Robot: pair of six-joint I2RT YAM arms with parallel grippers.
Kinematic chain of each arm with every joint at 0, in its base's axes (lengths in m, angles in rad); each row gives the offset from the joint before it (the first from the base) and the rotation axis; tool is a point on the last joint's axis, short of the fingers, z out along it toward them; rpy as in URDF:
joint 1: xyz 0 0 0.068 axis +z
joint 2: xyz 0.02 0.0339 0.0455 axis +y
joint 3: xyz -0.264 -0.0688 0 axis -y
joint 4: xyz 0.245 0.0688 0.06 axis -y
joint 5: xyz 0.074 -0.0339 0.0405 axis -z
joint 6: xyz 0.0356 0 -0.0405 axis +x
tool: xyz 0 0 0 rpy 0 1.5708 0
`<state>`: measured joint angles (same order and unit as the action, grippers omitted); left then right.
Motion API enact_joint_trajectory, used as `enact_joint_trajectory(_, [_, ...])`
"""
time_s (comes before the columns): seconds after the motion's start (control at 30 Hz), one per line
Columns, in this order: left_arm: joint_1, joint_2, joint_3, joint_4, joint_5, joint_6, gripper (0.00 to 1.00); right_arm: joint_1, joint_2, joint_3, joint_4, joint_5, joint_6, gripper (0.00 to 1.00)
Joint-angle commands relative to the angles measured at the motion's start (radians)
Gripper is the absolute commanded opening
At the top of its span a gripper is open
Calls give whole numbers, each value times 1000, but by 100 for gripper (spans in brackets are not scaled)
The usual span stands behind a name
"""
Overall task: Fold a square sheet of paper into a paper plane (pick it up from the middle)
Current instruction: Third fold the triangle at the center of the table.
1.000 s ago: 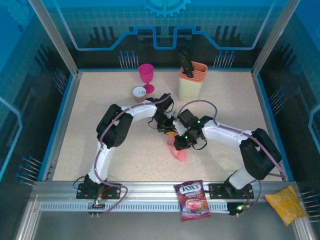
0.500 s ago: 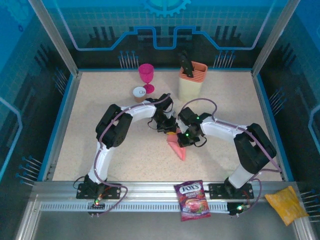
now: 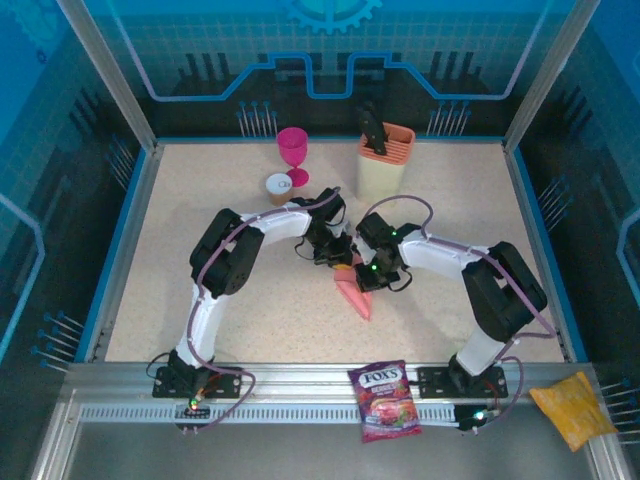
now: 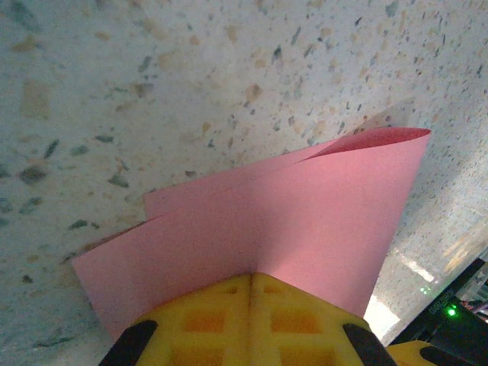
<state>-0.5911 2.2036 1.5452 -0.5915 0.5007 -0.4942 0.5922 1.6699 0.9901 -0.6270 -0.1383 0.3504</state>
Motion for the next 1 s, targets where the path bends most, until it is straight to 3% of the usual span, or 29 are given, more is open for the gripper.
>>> enact_joint_trajectory(0.0, [-8, 34, -56, -99, -96, 14, 4, -15, 15, 24, -5, -4, 0, 0])
enact_joint_trajectory(0.97, [-9, 25, -70, -90, -94, 5, 3, -28, 48, -77, 61, -26, 34, 0])
